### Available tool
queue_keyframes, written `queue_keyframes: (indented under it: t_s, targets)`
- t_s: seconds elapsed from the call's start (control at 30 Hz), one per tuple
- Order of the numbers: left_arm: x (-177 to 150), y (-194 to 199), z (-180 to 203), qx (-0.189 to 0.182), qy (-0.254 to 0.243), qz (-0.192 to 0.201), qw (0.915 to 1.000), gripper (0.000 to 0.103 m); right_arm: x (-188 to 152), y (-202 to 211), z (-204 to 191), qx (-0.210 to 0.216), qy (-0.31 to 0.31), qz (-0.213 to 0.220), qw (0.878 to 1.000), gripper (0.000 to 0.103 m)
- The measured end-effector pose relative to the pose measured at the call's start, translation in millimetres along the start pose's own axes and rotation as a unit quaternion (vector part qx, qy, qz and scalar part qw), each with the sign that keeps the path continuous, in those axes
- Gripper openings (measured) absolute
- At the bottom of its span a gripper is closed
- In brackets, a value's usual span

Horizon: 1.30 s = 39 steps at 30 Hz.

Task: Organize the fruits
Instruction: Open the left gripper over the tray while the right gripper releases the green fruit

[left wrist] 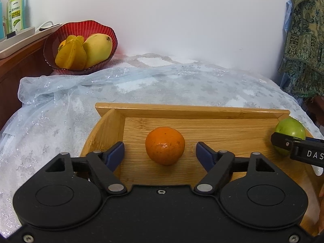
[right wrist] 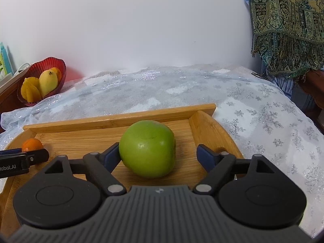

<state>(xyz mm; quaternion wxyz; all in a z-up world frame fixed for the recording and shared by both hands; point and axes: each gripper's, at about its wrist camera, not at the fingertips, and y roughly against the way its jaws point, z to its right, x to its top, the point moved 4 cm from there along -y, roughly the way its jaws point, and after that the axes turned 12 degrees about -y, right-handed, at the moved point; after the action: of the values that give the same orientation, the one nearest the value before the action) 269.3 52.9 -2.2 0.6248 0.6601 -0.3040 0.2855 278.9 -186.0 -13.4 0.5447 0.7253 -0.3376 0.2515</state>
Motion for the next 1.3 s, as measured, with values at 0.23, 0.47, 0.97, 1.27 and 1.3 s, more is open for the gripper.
queue_keyframes:
  t_s: [0.23, 0.47, 0.97, 1.27, 1.3]
  targets:
    - [-1.1, 2.4, 2.3, -0.002, -0.006, 0.002, 1.0, 0.086, -1.8, 2.0, -1.4, -0.001, 0.004, -0.003, 1.0, 0.091]
    - [-1.7, 3.2, 3.7, -0.003, -0.009, 0.003, 0.9999, 0.091, -3.4, 3.0, -4.9, 0.0, 0.01, -0.004, 1.0, 0.093]
    - [-1.7, 7.5, 5.0, -0.002, -0.012, 0.008, 0.9999, 0.095, -4.2, 3.9, -5.1, 0.005, 0.01, -0.007, 1.0, 0.097]
    - [-2.0, 12.8, 3.5, 0.001, -0.01, 0.011, 0.9999, 0.096, -4.5, 8.3, -6.1, 0.017, 0.007, -0.009, 1.0, 0.098]
    - [-2.3, 13.6, 2.8, 0.001, -0.01, 0.012, 0.9999, 0.097, -4.3, 9.6, -6.1, 0.021, 0.005, -0.008, 1.0, 0.098]
